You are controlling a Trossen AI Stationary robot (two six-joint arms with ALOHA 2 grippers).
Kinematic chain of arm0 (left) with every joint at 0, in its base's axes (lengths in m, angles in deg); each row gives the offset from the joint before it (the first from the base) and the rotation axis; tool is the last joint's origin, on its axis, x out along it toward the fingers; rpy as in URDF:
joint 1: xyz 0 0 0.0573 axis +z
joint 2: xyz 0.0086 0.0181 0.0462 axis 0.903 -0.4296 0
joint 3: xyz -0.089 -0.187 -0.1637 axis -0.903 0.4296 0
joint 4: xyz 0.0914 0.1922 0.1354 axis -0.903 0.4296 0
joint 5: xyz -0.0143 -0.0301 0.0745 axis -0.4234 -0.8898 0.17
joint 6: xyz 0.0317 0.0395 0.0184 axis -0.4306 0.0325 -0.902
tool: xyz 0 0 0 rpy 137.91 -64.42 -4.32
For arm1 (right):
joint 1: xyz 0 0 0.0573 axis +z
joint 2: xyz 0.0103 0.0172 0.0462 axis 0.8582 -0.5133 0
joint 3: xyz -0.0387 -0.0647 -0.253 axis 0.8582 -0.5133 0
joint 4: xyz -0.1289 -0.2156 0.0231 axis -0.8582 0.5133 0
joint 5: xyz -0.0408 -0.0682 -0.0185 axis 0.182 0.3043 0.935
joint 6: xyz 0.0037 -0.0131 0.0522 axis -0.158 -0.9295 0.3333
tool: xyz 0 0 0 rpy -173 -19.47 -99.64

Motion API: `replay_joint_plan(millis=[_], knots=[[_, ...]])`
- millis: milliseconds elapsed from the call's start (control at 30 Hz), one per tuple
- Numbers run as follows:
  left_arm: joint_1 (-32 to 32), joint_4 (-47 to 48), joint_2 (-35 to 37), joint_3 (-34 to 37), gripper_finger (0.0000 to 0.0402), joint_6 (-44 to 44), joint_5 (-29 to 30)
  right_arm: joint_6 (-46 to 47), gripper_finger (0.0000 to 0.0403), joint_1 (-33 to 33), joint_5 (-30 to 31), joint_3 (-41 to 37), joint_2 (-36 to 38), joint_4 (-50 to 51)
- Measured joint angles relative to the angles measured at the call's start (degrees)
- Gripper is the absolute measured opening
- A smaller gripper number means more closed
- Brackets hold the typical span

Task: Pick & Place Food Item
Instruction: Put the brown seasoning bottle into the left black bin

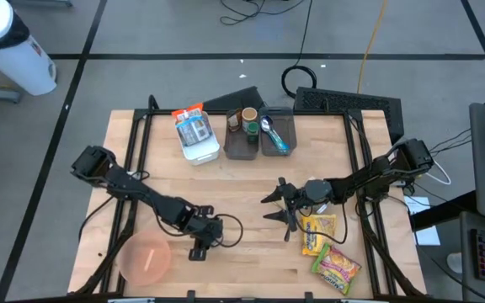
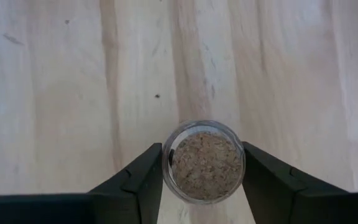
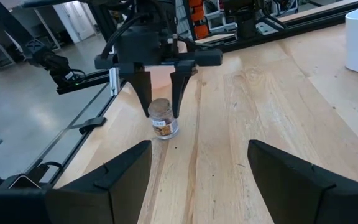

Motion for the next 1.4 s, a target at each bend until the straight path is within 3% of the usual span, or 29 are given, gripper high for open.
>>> replay_joint_plan(millis=[133,400,667,933,1100,1400], knots=[[1.05,8.74,-0.03,-4.50,0.0184,-2.97,0.43,0.00,0.0262,-0.01,0.00,0.00,0.00,-0.02],[4.68,30.46,-0.01,-19.62,0.0184,-12.28,6.62,0.00,0.0263,-0.01,-0.01,0.00,0.00,-0.01],[12.58,44.06,0.97,-31.32,0.0184,-21.37,13.84,-0.01,0.0261,-0.01,-0.01,0.00,0.00,0.00],[27.96,43.31,5.67,-31.48,0.0184,-28.03,13.44,0.06,0.0260,0.01,0.00,0.01,0.00,0.76],[36.54,38.16,5.74,-31.48,0.0184,-34.85,8.02,0.00,0.0257,0.01,0.52,0.03,0.00,3.43],[47.13,30.88,0.86,-31.46,0.0184,-43.55,4.66,0.13,0.0254,-0.01,8.76,0.02,0.00,10.63]])
